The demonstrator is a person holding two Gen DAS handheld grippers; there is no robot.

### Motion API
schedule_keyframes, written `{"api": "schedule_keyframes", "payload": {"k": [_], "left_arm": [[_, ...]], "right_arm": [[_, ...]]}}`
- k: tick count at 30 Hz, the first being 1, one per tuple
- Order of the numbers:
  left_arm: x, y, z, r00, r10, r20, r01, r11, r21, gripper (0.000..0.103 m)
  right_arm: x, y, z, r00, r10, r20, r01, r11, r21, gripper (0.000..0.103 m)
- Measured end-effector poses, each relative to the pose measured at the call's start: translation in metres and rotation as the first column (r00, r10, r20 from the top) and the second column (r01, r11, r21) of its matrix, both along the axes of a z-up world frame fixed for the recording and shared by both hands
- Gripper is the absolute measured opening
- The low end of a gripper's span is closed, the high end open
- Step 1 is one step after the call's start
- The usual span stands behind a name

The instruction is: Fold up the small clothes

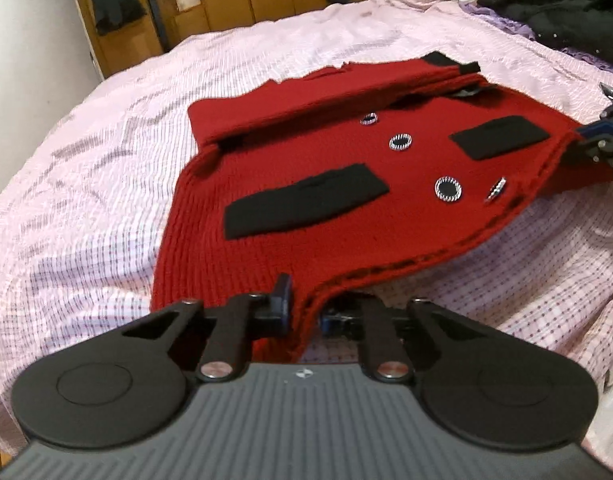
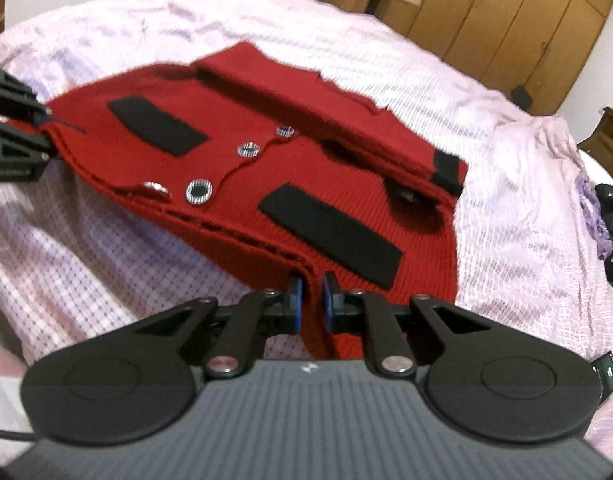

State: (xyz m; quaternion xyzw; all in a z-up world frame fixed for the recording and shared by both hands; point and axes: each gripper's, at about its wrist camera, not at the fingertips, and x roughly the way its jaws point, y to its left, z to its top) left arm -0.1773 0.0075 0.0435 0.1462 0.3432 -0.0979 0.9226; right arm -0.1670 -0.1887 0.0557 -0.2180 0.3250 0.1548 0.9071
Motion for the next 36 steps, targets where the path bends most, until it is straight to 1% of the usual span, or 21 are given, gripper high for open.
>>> {"api": "schedule_keyframes", "payload": {"k": [1, 4, 9, 14, 19, 22, 26, 28, 30, 31, 33, 34, 36], "left_arm": [[-0.001, 0.000, 0.003, 1.000, -0.001, 0.009, 0.001, 1.000, -0.007, 0.012], [0.004, 0.002, 0.014, 0.999, 0.008, 0.033, -0.007, 0.999, -0.040, 0.011], [0.027, 0.000, 0.037, 0.996, 0.014, 0.087, -0.008, 0.998, -0.064, 0.011], [0.058, -0.006, 0.058, 0.991, 0.018, 0.132, -0.008, 0.997, -0.077, 0.010], [0.085, -0.011, 0.073, 0.983, 0.027, 0.181, -0.014, 0.998, -0.069, 0.010], [0.103, -0.012, 0.082, 0.979, 0.037, 0.198, -0.022, 0.997, -0.077, 0.010], [0.130, -0.016, 0.089, 0.977, 0.049, 0.208, -0.033, 0.996, -0.078, 0.010], [0.144, -0.018, 0.091, 0.976, 0.048, 0.211, -0.034, 0.997, -0.072, 0.010], [0.158, -0.022, 0.092, 0.976, 0.045, 0.215, -0.032, 0.998, -0.063, 0.010], [0.165, -0.023, 0.091, 0.975, 0.043, 0.217, -0.031, 0.998, -0.056, 0.010], [0.181, -0.026, 0.089, 0.977, 0.035, 0.212, -0.025, 0.999, -0.047, 0.010], [0.189, -0.029, 0.086, 0.978, 0.031, 0.205, -0.022, 0.999, -0.045, 0.010], [0.208, -0.034, 0.077, 0.982, 0.028, 0.189, -0.023, 0.999, -0.028, 0.010]], "right_arm": [[-0.001, 0.000, 0.002, 1.000, -0.004, 0.018, 0.004, 1.000, 0.008, 0.012], [0.000, 0.000, 0.008, 0.998, -0.020, 0.058, 0.018, 0.999, 0.030, 0.010], [0.009, 0.000, 0.020, 0.988, -0.058, 0.144, 0.049, 0.997, 0.062, 0.009], [0.031, -0.001, 0.032, 0.969, -0.095, 0.227, 0.079, 0.994, 0.078, 0.009], [0.057, -0.001, 0.042, 0.955, -0.117, 0.272, 0.093, 0.991, 0.098, 0.009], [0.072, -0.001, 0.048, 0.945, -0.126, 0.303, 0.099, 0.990, 0.102, 0.008], [0.097, 0.000, 0.056, 0.937, -0.134, 0.324, 0.099, 0.988, 0.122, 0.008], [0.109, 0.001, 0.057, 0.933, -0.136, 0.334, 0.101, 0.988, 0.119, 0.008], [0.119, 0.004, 0.057, 0.925, -0.136, 0.355, 0.108, 0.989, 0.100, 0.007], [0.125, 0.005, 0.056, 0.919, -0.136, 0.369, 0.112, 0.990, 0.086, 0.003], [0.137, 0.008, 0.054, 0.907, -0.135, 0.399, 0.123, 0.991, 0.057, 0.002], [0.143, 0.008, 0.053, 0.905, -0.132, 0.405, 0.125, 0.991, 0.044, 0.002], [0.157, 0.009, 0.050, 0.913, -0.126, 0.388, 0.123, 0.992, 0.033, 0.003]]}}
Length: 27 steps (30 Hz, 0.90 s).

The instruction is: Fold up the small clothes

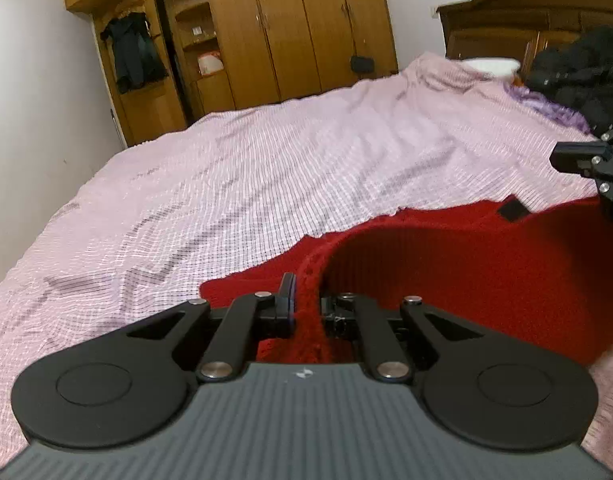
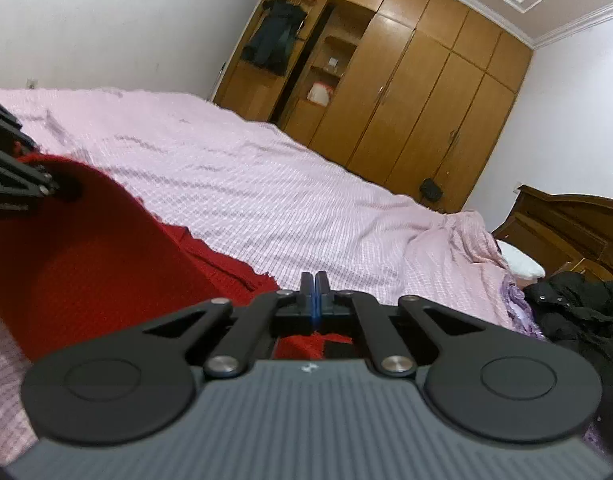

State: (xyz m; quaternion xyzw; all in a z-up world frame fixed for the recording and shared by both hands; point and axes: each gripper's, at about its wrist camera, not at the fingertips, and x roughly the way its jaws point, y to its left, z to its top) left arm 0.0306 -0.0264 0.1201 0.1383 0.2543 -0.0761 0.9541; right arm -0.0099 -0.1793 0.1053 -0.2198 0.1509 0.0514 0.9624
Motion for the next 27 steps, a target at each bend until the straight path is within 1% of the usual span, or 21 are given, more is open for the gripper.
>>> {"api": "schedule_keyframes", "payload": {"k": [2, 4, 8, 9, 11, 12, 13, 14, 16, 19, 24, 26, 27], "left_arm": [[0.015, -0.003, -0.013, 1.000, 0.006, -0.019, -0.006, 1.000, 0.020, 0.010], [0.032, -0.004, -0.027, 0.999, 0.019, -0.049, -0.017, 0.999, 0.031, 0.010], [0.057, 0.006, -0.051, 0.992, 0.046, -0.118, -0.047, 0.999, -0.004, 0.010], [0.061, 0.008, -0.055, 0.990, 0.050, -0.133, -0.052, 0.999, -0.015, 0.010], [0.062, 0.009, -0.062, 0.988, 0.051, -0.144, -0.054, 0.998, -0.018, 0.010], [0.063, 0.008, -0.065, 0.988, 0.049, -0.143, -0.051, 0.999, -0.011, 0.010], [0.061, 0.007, -0.066, 0.989, 0.047, -0.141, -0.047, 0.999, -0.002, 0.010], [0.060, 0.006, -0.067, 0.990, 0.044, -0.137, -0.043, 0.999, 0.010, 0.010], [0.061, 0.004, -0.071, 0.991, 0.040, -0.130, -0.036, 0.999, 0.032, 0.010], [0.060, 0.001, -0.072, 0.990, 0.044, -0.131, -0.039, 0.999, 0.036, 0.010], [0.056, 0.000, -0.071, 0.991, 0.048, -0.126, -0.045, 0.999, 0.030, 0.010], [0.053, 0.001, -0.067, 0.992, 0.045, -0.120, -0.042, 0.999, 0.023, 0.010], [0.050, 0.002, -0.064, 0.992, 0.043, -0.116, -0.041, 0.999, 0.020, 0.010]], "right_arm": [[0.015, -0.001, -0.007, 0.999, -0.001, -0.033, 0.001, 1.000, 0.007, 0.003], [0.023, -0.006, -0.013, 0.998, -0.018, -0.065, 0.020, 0.999, 0.036, 0.003], [0.031, -0.033, -0.019, 0.988, -0.041, -0.151, 0.068, 0.982, 0.175, 0.005], [0.031, -0.043, -0.021, 0.983, -0.040, -0.178, 0.077, 0.975, 0.209, 0.008], [0.026, -0.059, -0.024, 0.977, -0.035, -0.209, 0.090, 0.961, 0.260, 0.027], [0.024, -0.067, -0.027, 0.975, -0.035, -0.220, 0.098, 0.955, 0.280, 0.049], [0.020, -0.079, -0.028, 0.973, -0.038, -0.228, 0.109, 0.946, 0.307, 0.066], [0.014, -0.087, -0.028, 0.973, -0.043, -0.225, 0.117, 0.938, 0.325, 0.069], [0.006, -0.101, -0.031, 0.972, -0.051, -0.232, 0.129, 0.933, 0.337, 0.069], [0.006, -0.115, -0.037, 0.961, -0.083, -0.262, 0.169, 0.931, 0.323, 0.069], [0.029, -0.129, -0.058, 0.922, -0.049, -0.385, 0.206, 0.902, 0.379, 0.069], [0.039, -0.130, -0.066, 0.907, -0.064, -0.415, 0.239, 0.891, 0.386, 0.069], [0.042, -0.130, -0.070, 0.904, -0.058, -0.424, 0.243, 0.885, 0.396, 0.067]]}}
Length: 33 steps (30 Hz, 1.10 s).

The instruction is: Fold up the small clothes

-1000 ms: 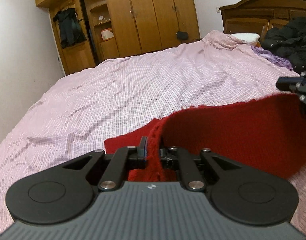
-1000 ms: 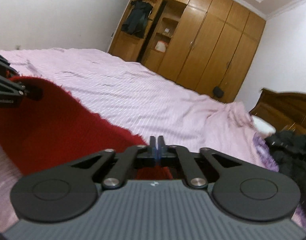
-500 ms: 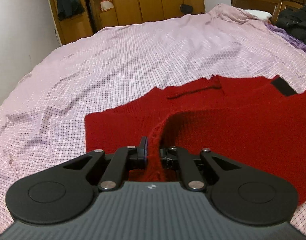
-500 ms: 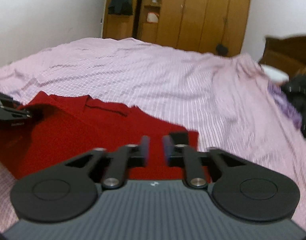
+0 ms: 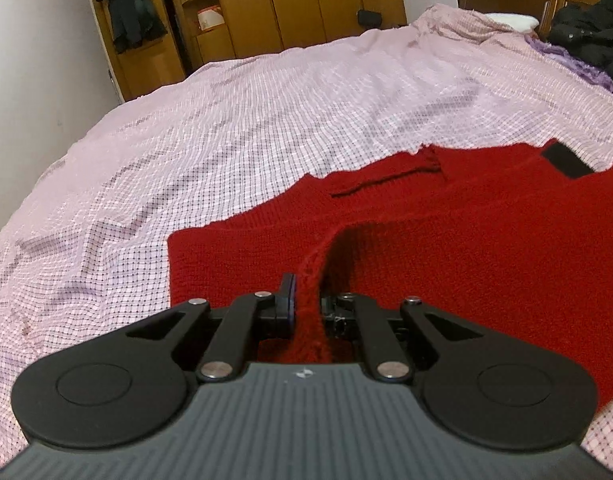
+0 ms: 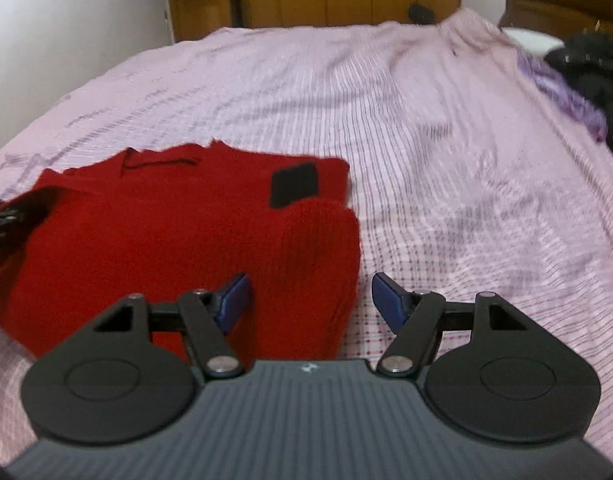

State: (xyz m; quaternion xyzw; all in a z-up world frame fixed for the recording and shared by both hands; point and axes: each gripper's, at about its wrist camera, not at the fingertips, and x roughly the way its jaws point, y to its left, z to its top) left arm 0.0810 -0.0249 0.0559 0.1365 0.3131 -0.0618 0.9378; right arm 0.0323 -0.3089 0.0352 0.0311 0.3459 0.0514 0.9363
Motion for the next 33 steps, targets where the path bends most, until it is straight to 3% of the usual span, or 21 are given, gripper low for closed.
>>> {"api": "schedule_keyframes", "payload": {"k": [2, 3, 9, 15, 23, 33], "left_arm": [[-0.006, 0.002, 0.008, 1.000, 0.000, 0.018, 0.000, 1.000, -0.007, 0.010], [-0.010, 0.003, 0.014, 0.999, -0.001, 0.034, 0.001, 1.000, -0.012, 0.010], [-0.020, 0.005, 0.049, 0.993, -0.010, 0.120, 0.015, 0.999, -0.040, 0.010], [0.018, 0.007, 0.063, 0.990, 0.017, 0.140, -0.010, 0.999, -0.050, 0.010], [0.089, 0.005, 0.042, 0.995, 0.035, 0.091, -0.035, 0.999, -0.007, 0.010], [0.137, 0.007, -0.022, 0.996, 0.056, -0.065, -0.053, 0.997, 0.048, 0.015]], "right_arm": [[-0.001, 0.001, -0.001, 1.000, -0.001, 0.010, 0.000, 0.999, 0.043, 0.041], [-0.004, 0.001, 0.001, 1.000, 0.003, 0.021, -0.004, 0.998, 0.064, 0.016], [-0.028, 0.025, 0.036, 0.982, -0.007, 0.188, 0.021, 0.997, -0.076, 0.013], [0.007, 0.031, 0.058, 0.966, -0.005, 0.258, 0.031, 0.995, -0.097, 0.013], [0.072, 0.022, 0.043, 0.970, -0.083, 0.227, 0.092, 0.995, -0.031, 0.014], [0.110, 0.029, -0.016, 0.990, -0.083, 0.111, 0.098, 0.986, -0.132, 0.018]]}}
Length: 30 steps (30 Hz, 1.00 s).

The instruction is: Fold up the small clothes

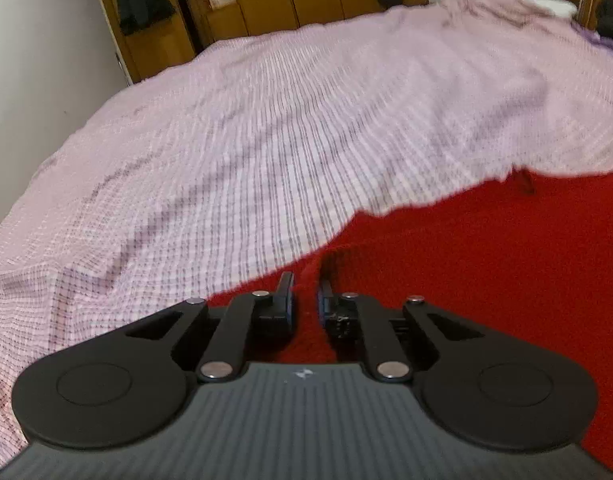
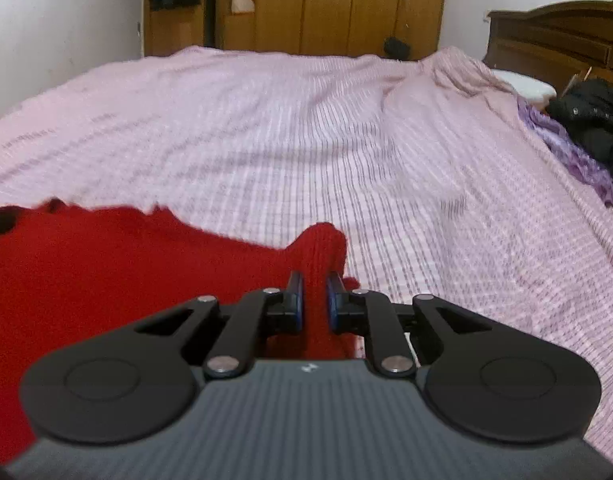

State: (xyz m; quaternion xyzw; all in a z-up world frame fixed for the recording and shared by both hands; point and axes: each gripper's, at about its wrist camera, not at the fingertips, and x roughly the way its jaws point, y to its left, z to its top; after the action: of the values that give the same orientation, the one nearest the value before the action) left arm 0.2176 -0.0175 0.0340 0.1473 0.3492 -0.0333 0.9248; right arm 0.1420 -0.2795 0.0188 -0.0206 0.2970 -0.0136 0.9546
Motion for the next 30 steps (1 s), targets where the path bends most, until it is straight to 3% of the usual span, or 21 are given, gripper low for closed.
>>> {"api": "schedule_keyframes", "payload": {"k": [2, 6, 8, 11, 14, 19, 21, 26, 28, 30], "left_arm": [[0.003, 0.000, 0.002, 1.000, -0.008, -0.001, 0.008, 1.000, 0.012, 0.021], [-0.003, 0.013, 0.018, 1.000, 0.022, 0.020, -0.022, 1.000, 0.015, 0.055], [-0.011, 0.022, 0.030, 0.998, 0.049, 0.044, -0.050, 0.999, 0.020, 0.057], [-0.012, 0.042, 0.039, 0.989, 0.134, 0.059, -0.138, 0.988, 0.068, 0.061], [-0.015, 0.064, 0.043, 0.974, 0.218, 0.057, -0.222, 0.971, 0.089, 0.061], [-0.035, 0.093, 0.050, 0.962, 0.273, 0.008, -0.273, 0.962, -0.017, 0.061], [-0.047, 0.097, 0.050, 0.962, 0.271, -0.020, -0.271, 0.962, -0.043, 0.061], [-0.079, 0.098, 0.048, 0.960, 0.263, -0.096, -0.272, 0.956, -0.107, 0.065], [-0.094, 0.098, 0.049, 0.960, 0.255, -0.113, -0.270, 0.952, -0.143, 0.066], [-0.111, 0.096, 0.051, 0.963, 0.242, -0.122, -0.261, 0.950, -0.172, 0.066]], "right_arm": [[0.002, 0.002, -0.003, 1.000, -0.004, 0.002, 0.004, 1.000, -0.027, 0.021], [0.002, 0.005, 0.001, 1.000, -0.021, -0.003, 0.021, 0.998, -0.057, 0.028], [-0.002, 0.002, 0.008, 1.000, -0.021, 0.004, 0.021, 0.999, -0.037, 0.030], [-0.017, -0.004, 0.020, 0.999, -0.026, 0.037, 0.025, 0.999, 0.027, 0.046], [-0.033, -0.013, 0.031, 0.998, -0.027, 0.048, 0.022, 0.994, 0.108, 0.049], [-0.058, -0.027, 0.048, 0.998, -0.046, 0.047, 0.038, 0.985, 0.171, 0.053], [-0.068, -0.032, 0.051, 0.998, -0.051, 0.036, 0.041, 0.974, 0.224, 0.059], [-0.094, -0.042, 0.055, 0.998, -0.070, -0.008, 0.068, 0.937, 0.342, 0.060], [-0.103, -0.043, 0.054, 0.996, -0.085, -0.032, 0.091, 0.922, 0.375, 0.068], [-0.113, -0.045, 0.051, 0.993, -0.106, -0.052, 0.118, 0.907, 0.403, 0.068]]}}
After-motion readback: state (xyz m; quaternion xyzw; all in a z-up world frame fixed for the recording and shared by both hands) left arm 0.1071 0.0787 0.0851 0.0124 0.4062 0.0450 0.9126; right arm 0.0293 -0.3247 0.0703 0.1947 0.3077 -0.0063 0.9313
